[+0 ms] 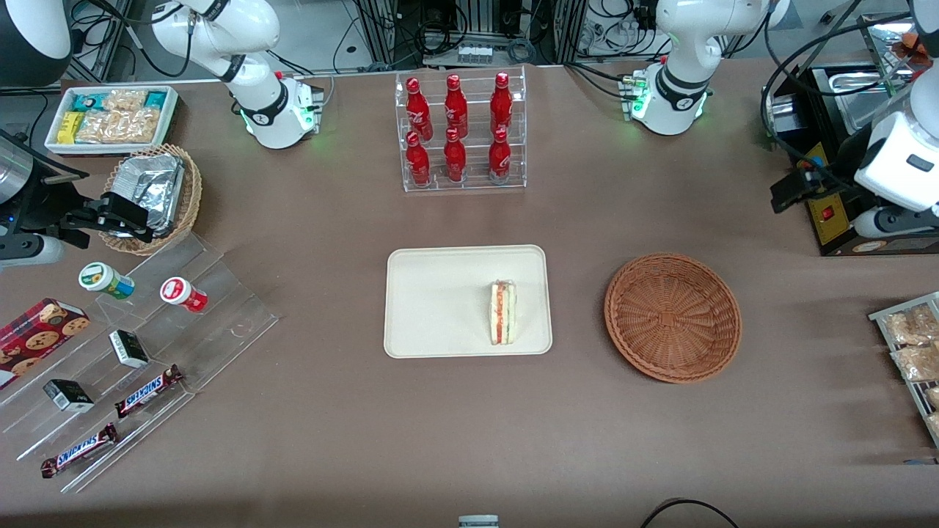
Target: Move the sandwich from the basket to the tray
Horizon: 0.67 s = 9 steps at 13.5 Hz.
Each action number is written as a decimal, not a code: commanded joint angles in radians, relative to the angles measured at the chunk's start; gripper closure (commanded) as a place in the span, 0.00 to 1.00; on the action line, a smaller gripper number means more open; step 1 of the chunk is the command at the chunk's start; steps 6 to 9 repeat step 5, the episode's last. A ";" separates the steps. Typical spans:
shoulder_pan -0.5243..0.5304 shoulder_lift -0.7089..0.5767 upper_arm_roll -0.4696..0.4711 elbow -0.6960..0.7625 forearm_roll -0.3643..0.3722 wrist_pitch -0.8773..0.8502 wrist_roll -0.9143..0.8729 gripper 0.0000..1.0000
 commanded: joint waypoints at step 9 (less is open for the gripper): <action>-0.008 -0.012 0.013 -0.126 -0.019 0.089 0.099 0.00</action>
